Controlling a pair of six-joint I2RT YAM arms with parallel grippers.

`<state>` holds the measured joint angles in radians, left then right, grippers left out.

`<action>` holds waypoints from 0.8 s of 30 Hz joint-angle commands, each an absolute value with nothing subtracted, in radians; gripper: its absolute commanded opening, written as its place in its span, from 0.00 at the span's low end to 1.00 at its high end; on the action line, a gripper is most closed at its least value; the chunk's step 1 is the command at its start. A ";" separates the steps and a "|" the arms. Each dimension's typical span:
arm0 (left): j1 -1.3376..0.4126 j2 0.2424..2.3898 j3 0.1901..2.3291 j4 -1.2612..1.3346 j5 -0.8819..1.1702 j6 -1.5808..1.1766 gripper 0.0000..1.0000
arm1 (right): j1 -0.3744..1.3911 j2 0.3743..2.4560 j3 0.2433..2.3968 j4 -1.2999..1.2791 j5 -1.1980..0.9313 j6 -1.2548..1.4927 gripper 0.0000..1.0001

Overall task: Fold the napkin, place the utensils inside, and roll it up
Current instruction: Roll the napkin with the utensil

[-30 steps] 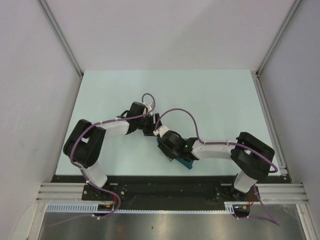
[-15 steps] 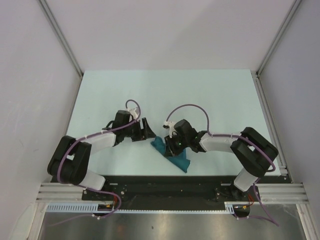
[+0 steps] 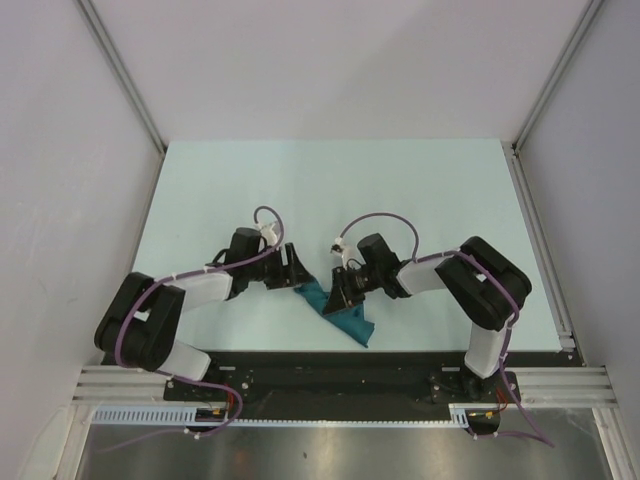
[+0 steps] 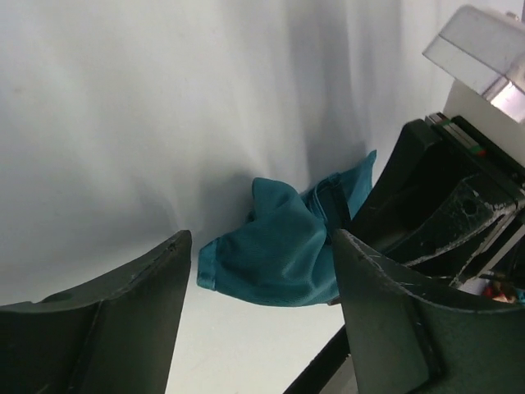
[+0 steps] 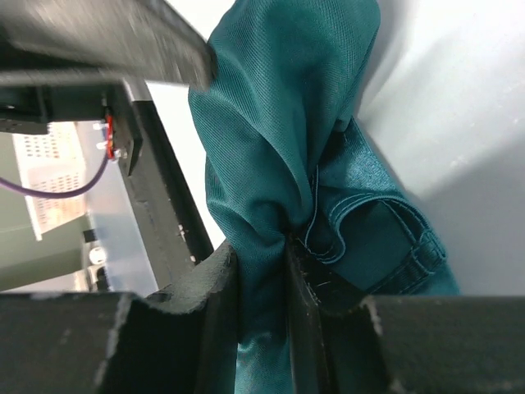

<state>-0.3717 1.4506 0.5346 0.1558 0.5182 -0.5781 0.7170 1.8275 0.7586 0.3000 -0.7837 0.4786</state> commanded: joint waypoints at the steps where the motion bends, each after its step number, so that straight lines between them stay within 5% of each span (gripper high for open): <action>1: -0.417 1.492 0.532 0.251 0.575 -0.612 0.71 | 0.703 1.865 0.749 0.371 -0.838 0.500 0.29; 4: -0.452 1.517 0.541 0.268 0.581 -0.626 0.60 | 0.693 1.867 0.750 0.367 -0.835 0.497 0.29; 9: -0.472 1.542 0.541 0.278 0.598 -0.634 0.16 | 0.672 1.829 0.767 0.295 -0.816 0.463 0.34; 11: -0.472 1.548 0.546 0.264 0.595 -0.629 0.01 | 0.660 1.775 0.799 0.192 -0.798 0.413 0.44; 16: -0.472 1.565 0.589 0.230 0.586 -0.635 0.00 | 0.657 1.635 0.894 -0.110 -0.652 0.298 0.66; 24: -0.472 1.600 0.675 0.138 0.566 -0.614 0.00 | 0.898 1.437 0.949 -0.288 -0.019 0.216 0.72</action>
